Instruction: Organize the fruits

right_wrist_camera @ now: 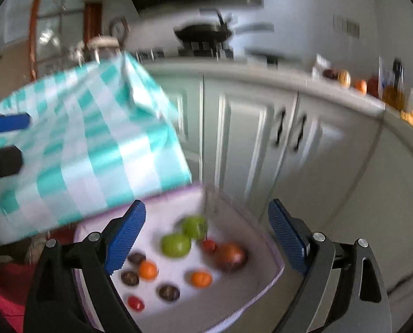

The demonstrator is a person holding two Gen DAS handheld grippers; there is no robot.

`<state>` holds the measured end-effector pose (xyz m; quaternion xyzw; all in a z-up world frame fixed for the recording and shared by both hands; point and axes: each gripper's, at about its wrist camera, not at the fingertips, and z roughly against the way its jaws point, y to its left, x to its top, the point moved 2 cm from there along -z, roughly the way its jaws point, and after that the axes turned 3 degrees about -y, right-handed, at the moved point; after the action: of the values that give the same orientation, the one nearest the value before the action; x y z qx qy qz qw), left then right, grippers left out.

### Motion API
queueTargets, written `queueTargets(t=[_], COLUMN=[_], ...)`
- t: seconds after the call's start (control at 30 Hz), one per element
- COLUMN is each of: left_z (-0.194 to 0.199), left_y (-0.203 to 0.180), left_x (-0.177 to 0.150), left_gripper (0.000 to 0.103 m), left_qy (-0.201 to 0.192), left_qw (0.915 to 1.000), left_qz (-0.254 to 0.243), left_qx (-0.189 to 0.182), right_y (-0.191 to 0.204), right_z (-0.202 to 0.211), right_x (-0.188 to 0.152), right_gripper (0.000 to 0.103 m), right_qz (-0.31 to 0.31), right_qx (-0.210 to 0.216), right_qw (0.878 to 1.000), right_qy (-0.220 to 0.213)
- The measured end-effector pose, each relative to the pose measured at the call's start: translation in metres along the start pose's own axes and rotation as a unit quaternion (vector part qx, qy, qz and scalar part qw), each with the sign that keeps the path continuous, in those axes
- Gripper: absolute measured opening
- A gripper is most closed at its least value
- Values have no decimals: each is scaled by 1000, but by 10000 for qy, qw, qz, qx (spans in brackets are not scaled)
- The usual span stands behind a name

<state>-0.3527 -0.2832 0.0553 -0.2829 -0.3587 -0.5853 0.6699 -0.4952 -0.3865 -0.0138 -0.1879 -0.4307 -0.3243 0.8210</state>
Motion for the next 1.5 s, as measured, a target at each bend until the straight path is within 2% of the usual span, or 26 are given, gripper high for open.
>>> queueTargets(t=[0.1, 0.17, 0.23, 0.3, 0.37, 0.5, 1.5], left_z=[-21, -38, -59, -75, -84, -96, -96], left_y=[3, 3, 4, 6, 6, 10, 15], left_x=[-25, -40, -63, -82, -95, -106, -100], left_gripper=[102, 102, 102, 102, 102, 102, 102], left_qy=[686, 1109, 1503, 1770, 1994, 2225, 2295], left_qw=[9965, 9917, 9873, 9826, 9784, 9740, 9731], left_qz=[-208, -345, -355, -403, -433, -348, -55], left_qx=[440, 551, 383, 379, 333, 228, 212], right_y=[11, 11, 9, 8, 14, 19, 34], right_z=[-38, -60, -73, -76, -82, -85, -99], right_x=[-33, -63, -77, -85, -92, -99, -104], right_gripper=[87, 87, 87, 87, 87, 87, 87], right_qz=[-434, -948, -1237, -1280, -1167, -1010, -1171], right_qx=[-212, -182, -274, -510, -585, -731, -548], right_qw=[9949, 9819, 9708, 9636, 9609, 9601, 9542], right_qy=[888, 1631, 2035, 2291, 2442, 2504, 2697])
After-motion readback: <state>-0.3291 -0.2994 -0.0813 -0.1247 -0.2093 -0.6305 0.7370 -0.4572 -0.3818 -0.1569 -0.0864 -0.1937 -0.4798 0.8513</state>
